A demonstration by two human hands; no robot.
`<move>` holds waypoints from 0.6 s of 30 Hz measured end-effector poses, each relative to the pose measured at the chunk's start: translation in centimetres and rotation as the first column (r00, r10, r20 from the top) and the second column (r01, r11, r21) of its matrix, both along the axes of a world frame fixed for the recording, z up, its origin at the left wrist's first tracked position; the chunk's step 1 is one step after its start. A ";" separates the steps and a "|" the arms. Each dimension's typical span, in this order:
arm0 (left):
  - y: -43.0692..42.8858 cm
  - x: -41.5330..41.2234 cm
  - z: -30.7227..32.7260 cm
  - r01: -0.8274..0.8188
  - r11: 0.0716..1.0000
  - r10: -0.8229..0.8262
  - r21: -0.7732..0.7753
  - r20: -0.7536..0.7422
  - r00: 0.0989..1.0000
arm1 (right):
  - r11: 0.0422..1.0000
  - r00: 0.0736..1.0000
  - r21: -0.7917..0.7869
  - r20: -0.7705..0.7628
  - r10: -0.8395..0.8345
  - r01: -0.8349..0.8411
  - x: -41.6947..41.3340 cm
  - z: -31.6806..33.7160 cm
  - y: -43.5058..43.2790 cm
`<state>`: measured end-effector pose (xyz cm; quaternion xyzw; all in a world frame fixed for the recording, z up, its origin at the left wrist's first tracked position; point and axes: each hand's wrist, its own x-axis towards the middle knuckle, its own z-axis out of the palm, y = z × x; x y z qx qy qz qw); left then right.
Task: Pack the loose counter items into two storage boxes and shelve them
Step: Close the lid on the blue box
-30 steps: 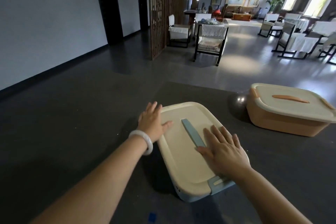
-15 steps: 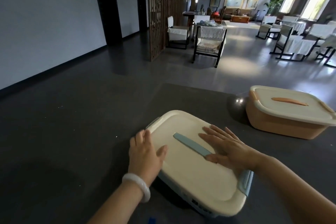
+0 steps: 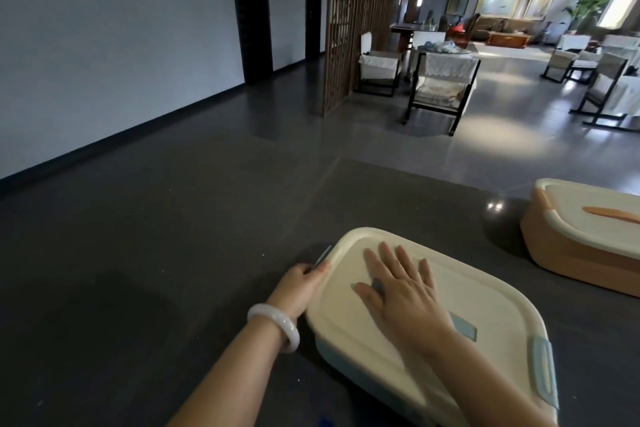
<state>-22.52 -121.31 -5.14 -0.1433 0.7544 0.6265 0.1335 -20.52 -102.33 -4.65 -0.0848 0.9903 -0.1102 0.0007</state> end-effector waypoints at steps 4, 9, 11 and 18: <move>0.0 0.2 -0.9 -0.002 0.939 -0.014 0.344 0.045 0.999 | 1.000 1.000 0.012 0.018 0.004 -0.004 -0.1 0.2 -0.1; 0.6 0.1 -1.0 0.025 0.977 0.015 0.211 -0.187 0.982 | 1.000 1.000 0.025 0.025 0.002 -0.002 0.1 0.2 -0.2; 0.5 0.0 -1.2 0.038 0.997 -0.022 0.070 -0.215 0.976 | 1.000 0.999 0.027 0.032 0.001 -0.002 0.1 0.3 -0.3; -0.3 -0.4 -1.9 0.154 0.987 -0.162 -0.053 -0.246 0.956 | 1.000 1.000 0.028 0.018 -0.005 0.004 0.2 0.5 -0.3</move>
